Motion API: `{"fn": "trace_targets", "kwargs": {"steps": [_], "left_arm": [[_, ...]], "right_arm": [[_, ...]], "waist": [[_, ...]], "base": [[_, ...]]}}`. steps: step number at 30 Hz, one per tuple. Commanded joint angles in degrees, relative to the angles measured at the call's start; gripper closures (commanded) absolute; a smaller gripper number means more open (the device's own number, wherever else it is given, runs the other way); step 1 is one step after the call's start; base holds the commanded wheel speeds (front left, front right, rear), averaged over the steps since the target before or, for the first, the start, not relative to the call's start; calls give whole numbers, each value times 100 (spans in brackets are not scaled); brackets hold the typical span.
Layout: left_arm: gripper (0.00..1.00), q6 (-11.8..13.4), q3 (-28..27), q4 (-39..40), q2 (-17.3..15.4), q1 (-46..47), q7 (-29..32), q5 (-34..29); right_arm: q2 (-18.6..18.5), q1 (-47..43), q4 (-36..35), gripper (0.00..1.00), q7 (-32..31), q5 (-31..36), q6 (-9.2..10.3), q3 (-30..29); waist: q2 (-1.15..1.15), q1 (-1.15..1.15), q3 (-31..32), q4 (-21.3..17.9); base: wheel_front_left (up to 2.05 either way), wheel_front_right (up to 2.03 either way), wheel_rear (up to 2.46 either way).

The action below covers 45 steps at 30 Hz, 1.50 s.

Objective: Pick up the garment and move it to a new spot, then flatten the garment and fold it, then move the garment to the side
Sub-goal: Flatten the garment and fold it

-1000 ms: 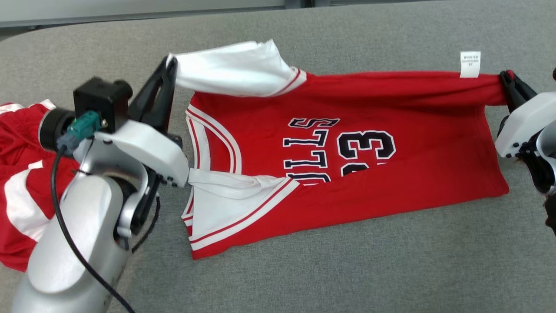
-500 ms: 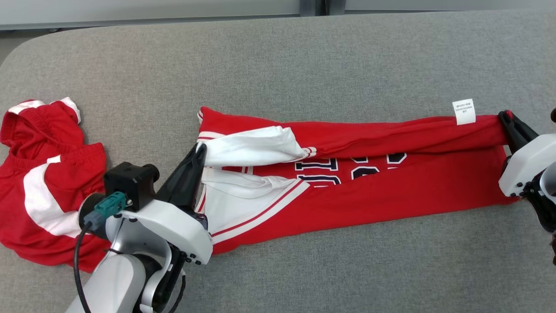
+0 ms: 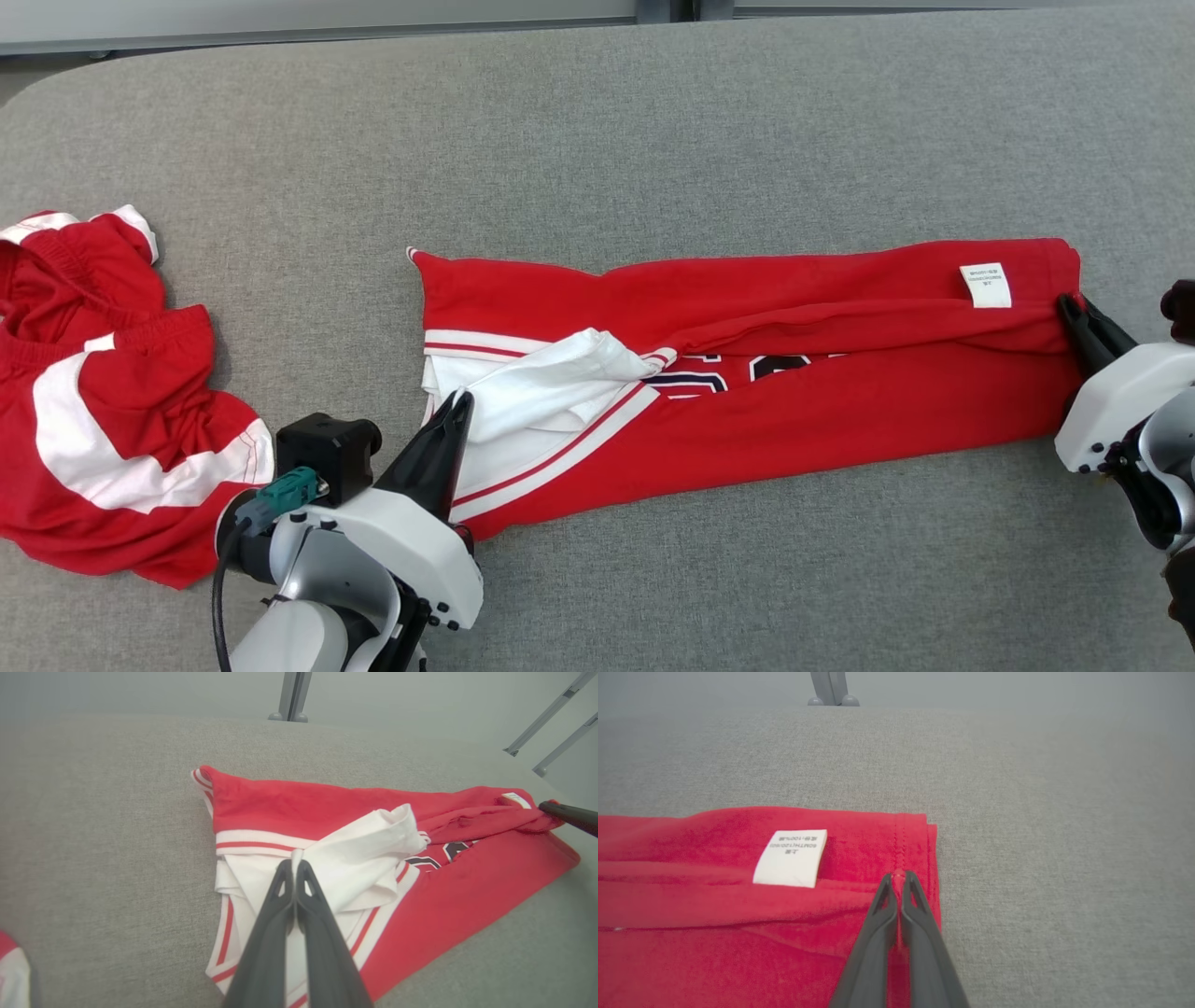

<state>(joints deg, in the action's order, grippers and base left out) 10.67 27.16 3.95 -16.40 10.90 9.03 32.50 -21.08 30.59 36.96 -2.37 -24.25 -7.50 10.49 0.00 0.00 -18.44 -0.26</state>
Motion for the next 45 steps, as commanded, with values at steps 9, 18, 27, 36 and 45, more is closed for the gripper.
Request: {"fn": "trace_targets", "kwargs": {"steps": [9, 18, 27, 36, 45], "left_arm": [[0, 70, 55, -569, 99, 57, -228, -72], [0, 433, -203, -827, 263, -138, -1075, -261], [0, 573, -365, -1023, 552, -454, -2223, -427], [0, 588, -463, -996, 685, -829, -2421, -995], [0, 389, -827, -779, 1005, -1372, -2422, -1483]], "right_arm": [[135, 46, 286, 0, 732, 197, 2, -191], [444, -186, 225, 0, 1630, 743, 2, -342], [1013, -914, -427, 0, 1768, 1068, 2, -359], [1466, -1875, -1426, 0, 1772, 1339, 2, -723], [1729, -2754, -2039, 0, 1762, 1553, 2, -973]], "waist": [[0, 0, 42, -19], [0, 0, 509, -61], [0, 0, 1087, -85], [0, 0, 1518, -78], [0, 0, 1815, -70]], "base": [[0, 0, 0], [0, 0, 0], [0, 0, 0], [0, 0, 0], [0, 0, 0]]}}
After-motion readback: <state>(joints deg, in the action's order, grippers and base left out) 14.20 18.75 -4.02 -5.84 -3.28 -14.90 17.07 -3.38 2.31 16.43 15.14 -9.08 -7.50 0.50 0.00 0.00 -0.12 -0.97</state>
